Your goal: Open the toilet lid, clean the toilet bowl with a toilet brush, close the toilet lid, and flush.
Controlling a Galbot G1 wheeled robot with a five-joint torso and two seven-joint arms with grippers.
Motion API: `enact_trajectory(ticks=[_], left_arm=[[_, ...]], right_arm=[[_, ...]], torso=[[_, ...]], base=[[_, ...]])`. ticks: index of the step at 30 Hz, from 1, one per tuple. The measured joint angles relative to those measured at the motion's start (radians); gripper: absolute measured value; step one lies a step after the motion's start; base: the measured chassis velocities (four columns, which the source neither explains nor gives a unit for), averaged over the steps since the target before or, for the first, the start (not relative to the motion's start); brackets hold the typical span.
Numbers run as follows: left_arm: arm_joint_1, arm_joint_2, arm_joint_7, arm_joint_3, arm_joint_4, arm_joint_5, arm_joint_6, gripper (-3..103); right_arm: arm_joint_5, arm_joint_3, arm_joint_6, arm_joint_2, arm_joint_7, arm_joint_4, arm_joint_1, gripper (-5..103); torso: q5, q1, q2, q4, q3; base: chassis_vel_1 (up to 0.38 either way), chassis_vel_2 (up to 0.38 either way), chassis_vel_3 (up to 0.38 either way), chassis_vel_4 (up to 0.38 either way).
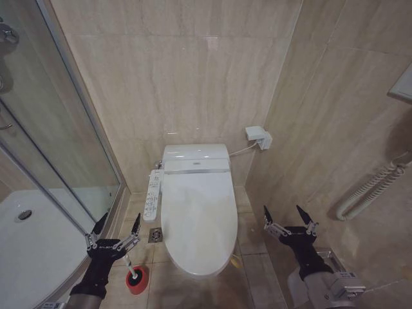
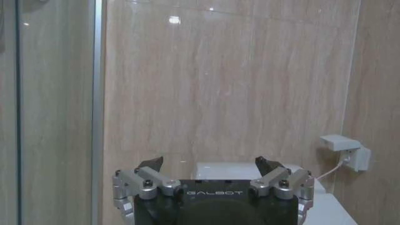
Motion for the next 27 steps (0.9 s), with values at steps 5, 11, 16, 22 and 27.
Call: enact_trajectory(ticks=[5,11,16,22,27], left_arm=[[0.000,0.000,-0.001,0.000,-0.001,-0.003,0.000,99],[-0.001,0.000,-0.002,0.002,0.000,-0.004,0.002,99],[-0.002,0.000,-0.008,0.005,0.001,-0.006,0.007,99],[-0.004,0.000,-0.004,0.007,0.003,-0.007,0.008,100],[-0.005,0.001,-0.001,0.006,0.004,-0.008,0.008,100]], right_arm=[[0.000,0.000,0.000,0.000,0.000,0.000,0.000,100],[0.000,0.000,0.000,0.000,0.000,0.000,0.000,100],[0.000,0.000,0.000,0.000,0.000,0.000,0.000,100],[0.000,0.000,0.000,0.000,0.000,0.000,0.000,100],[0.000,0.000,0.000,0.000,0.000,0.000,0.000,100]], torso=[[0.0000,0.000,0.000,0.0000,0.000],[0.0000,0.000,0.000,0.0000,0.000],[0.0000,0.000,0.000,0.0000,0.000],[0.0000,0.000,0.000,-0.0001,0.000],[0.0000,0.000,0.000,-0.0001,0.000]], base=[[0.000,0.000,0.000,0.000],[-0.022,0.018,0.025,-0.029],[-0.039,0.046,0.042,-0.055],[0.000,0.000,0.000,0.000],[0.000,0.000,0.000,0.000]])
